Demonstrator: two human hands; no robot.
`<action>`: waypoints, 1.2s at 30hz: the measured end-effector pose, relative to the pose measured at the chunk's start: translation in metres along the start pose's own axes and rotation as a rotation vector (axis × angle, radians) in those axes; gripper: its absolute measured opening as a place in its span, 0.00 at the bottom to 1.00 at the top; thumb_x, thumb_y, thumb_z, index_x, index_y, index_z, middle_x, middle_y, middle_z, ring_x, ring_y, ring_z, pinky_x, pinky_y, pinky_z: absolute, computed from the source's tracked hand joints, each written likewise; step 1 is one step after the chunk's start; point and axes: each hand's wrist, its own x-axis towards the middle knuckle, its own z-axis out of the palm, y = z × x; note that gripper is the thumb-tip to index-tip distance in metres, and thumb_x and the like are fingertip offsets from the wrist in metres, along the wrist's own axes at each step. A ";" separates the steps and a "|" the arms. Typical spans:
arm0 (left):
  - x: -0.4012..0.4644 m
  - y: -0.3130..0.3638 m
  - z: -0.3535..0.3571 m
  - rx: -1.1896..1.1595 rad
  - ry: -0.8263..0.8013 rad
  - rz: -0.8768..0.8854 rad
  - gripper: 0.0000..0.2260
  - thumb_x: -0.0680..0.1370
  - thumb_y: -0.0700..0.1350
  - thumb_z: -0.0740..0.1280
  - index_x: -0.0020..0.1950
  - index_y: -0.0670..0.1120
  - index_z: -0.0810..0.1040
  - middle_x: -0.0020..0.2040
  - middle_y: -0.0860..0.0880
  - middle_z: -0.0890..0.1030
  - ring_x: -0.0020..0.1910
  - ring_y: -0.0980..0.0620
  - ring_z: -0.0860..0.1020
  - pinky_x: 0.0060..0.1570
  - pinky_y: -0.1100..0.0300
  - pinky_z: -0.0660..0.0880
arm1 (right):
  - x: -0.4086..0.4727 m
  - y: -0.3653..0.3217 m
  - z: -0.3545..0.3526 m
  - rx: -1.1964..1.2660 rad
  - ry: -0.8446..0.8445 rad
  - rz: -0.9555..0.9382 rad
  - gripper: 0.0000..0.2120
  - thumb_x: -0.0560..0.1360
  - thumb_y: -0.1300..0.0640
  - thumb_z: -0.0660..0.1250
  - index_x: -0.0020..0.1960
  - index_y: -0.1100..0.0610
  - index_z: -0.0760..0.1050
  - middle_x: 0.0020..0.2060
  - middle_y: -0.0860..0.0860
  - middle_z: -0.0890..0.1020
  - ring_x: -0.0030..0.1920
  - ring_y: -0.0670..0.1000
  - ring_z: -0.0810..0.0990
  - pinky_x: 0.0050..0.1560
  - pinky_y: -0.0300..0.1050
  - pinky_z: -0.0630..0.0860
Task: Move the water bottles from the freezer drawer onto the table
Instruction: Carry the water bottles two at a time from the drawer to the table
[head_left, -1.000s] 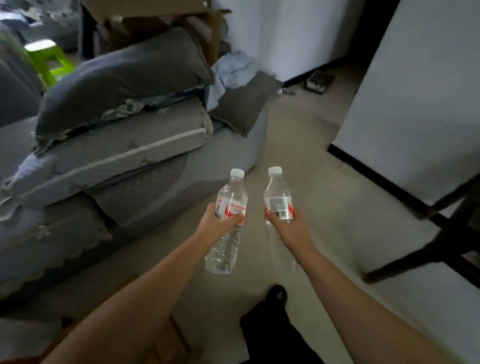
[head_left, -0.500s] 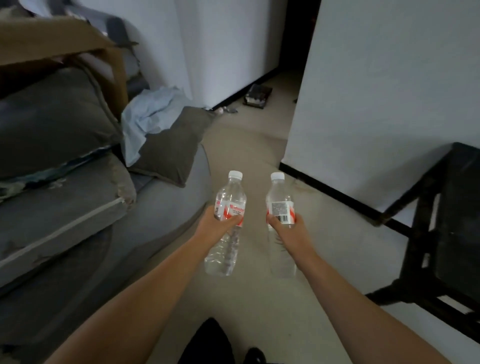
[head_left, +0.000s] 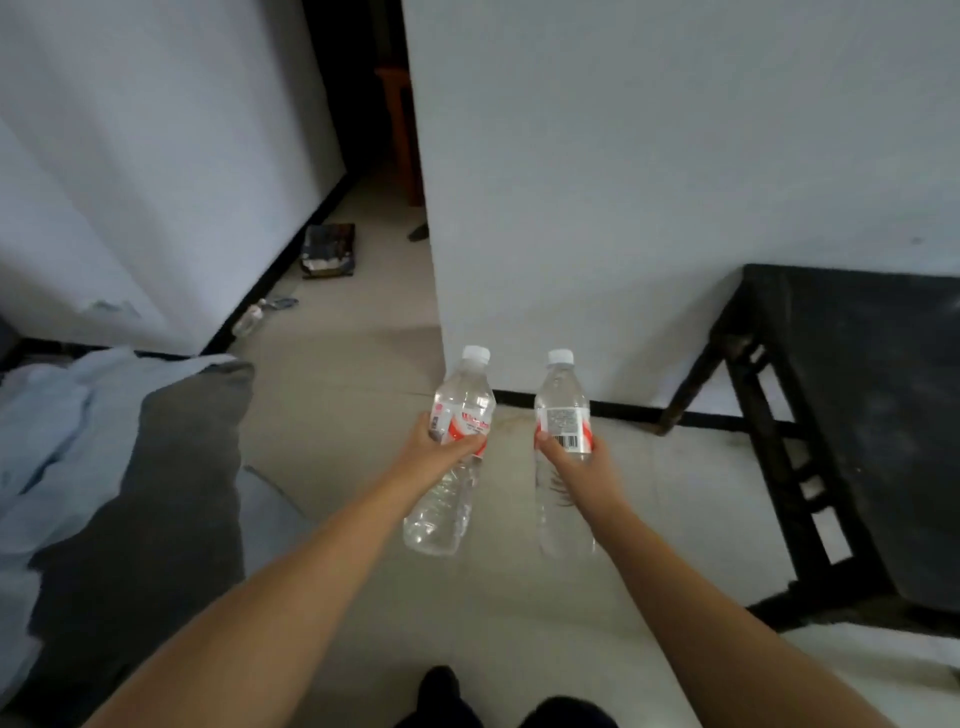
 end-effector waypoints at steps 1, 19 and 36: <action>0.019 0.011 0.001 0.011 -0.036 0.020 0.18 0.70 0.49 0.75 0.56 0.50 0.72 0.46 0.53 0.80 0.43 0.57 0.80 0.40 0.62 0.75 | 0.011 -0.004 0.000 0.003 0.031 0.007 0.26 0.66 0.39 0.74 0.57 0.53 0.76 0.44 0.51 0.84 0.42 0.51 0.83 0.43 0.47 0.80; 0.304 0.176 0.184 0.253 -0.475 0.134 0.24 0.69 0.55 0.75 0.60 0.51 0.70 0.54 0.51 0.79 0.52 0.51 0.80 0.53 0.55 0.77 | 0.269 -0.064 -0.128 0.140 0.357 0.133 0.46 0.55 0.25 0.71 0.65 0.51 0.71 0.51 0.48 0.82 0.50 0.49 0.82 0.52 0.53 0.81; 0.515 0.322 0.437 0.408 -0.878 0.253 0.24 0.69 0.52 0.76 0.58 0.47 0.70 0.52 0.48 0.80 0.51 0.49 0.80 0.54 0.51 0.78 | 0.461 -0.096 -0.296 0.336 0.875 0.284 0.27 0.68 0.38 0.72 0.60 0.51 0.70 0.48 0.49 0.81 0.47 0.49 0.82 0.45 0.47 0.80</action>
